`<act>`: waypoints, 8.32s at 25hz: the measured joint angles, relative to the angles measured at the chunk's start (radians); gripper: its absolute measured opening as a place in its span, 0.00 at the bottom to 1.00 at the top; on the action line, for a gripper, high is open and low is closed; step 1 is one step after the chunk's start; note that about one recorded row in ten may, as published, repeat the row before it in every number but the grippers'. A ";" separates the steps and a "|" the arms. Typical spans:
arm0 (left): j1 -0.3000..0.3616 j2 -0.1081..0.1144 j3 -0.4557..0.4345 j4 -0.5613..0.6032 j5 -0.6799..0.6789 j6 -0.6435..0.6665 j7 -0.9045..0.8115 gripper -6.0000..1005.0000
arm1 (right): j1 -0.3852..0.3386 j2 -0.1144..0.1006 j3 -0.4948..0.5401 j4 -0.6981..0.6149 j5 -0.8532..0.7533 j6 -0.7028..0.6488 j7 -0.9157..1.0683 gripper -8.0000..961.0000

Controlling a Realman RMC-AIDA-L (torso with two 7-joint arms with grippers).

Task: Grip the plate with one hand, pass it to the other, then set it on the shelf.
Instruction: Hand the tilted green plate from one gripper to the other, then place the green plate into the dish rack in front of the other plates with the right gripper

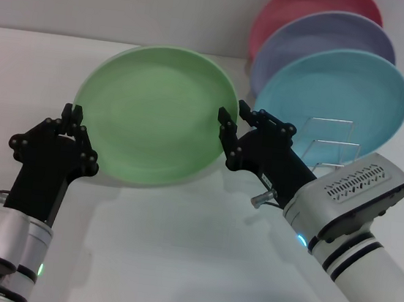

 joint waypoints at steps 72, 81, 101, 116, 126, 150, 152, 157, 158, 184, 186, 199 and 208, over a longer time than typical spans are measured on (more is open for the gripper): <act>-0.018 0.000 -0.005 -0.021 0.000 -0.005 0.006 0.16 | 0.002 0.000 0.011 0.000 0.000 0.000 0.000 0.15; -0.024 0.000 -0.003 -0.023 0.001 -0.005 0.007 0.16 | 0.000 0.000 0.011 0.000 0.001 0.000 0.000 0.13; -0.028 0.000 -0.001 -0.024 0.001 -0.004 0.007 0.17 | 0.002 0.000 0.012 -0.002 0.002 0.008 0.000 0.10; -0.027 0.000 0.006 -0.026 0.002 -0.006 0.007 0.17 | -0.004 0.001 0.023 -0.002 0.001 0.011 0.000 0.06; -0.018 0.000 0.022 -0.020 0.002 -0.001 0.001 0.18 | -0.003 0.003 0.030 -0.013 0.002 0.011 -0.002 0.04; 0.046 0.033 -0.003 -0.175 0.174 0.381 -0.555 0.45 | 0.000 0.003 0.051 -0.025 -0.010 -0.052 -0.007 0.03; 0.042 0.037 -0.027 -0.257 0.181 0.469 -0.714 0.53 | -0.006 0.001 0.045 -0.024 -0.025 -0.115 -0.007 0.03; -0.035 0.020 -0.102 -0.535 0.186 0.581 -1.125 0.69 | -0.079 -0.004 0.044 -0.010 -0.125 -0.323 -0.010 0.03; -0.040 0.020 -0.104 -0.547 0.183 0.581 -1.138 0.72 | -0.096 -0.004 0.046 -0.010 -0.141 -0.360 -0.012 0.03; -0.137 0.017 -0.116 -0.564 0.214 0.321 -1.175 0.82 | -0.230 -0.017 0.118 -0.398 -0.171 -0.816 -0.036 0.03; -0.151 0.016 -0.119 -0.561 0.211 0.299 -1.177 0.82 | -0.230 -0.017 0.118 -0.426 -0.171 -0.816 -0.033 0.03; -0.177 0.011 -0.127 -0.541 0.207 0.257 -1.178 0.82 | -0.219 -0.017 0.120 -0.539 -0.169 -0.789 -0.011 0.03; -0.165 0.012 -0.125 -0.529 0.213 0.264 -1.186 0.82 | -0.224 -0.015 0.110 -0.547 -0.175 -0.735 -0.012 0.03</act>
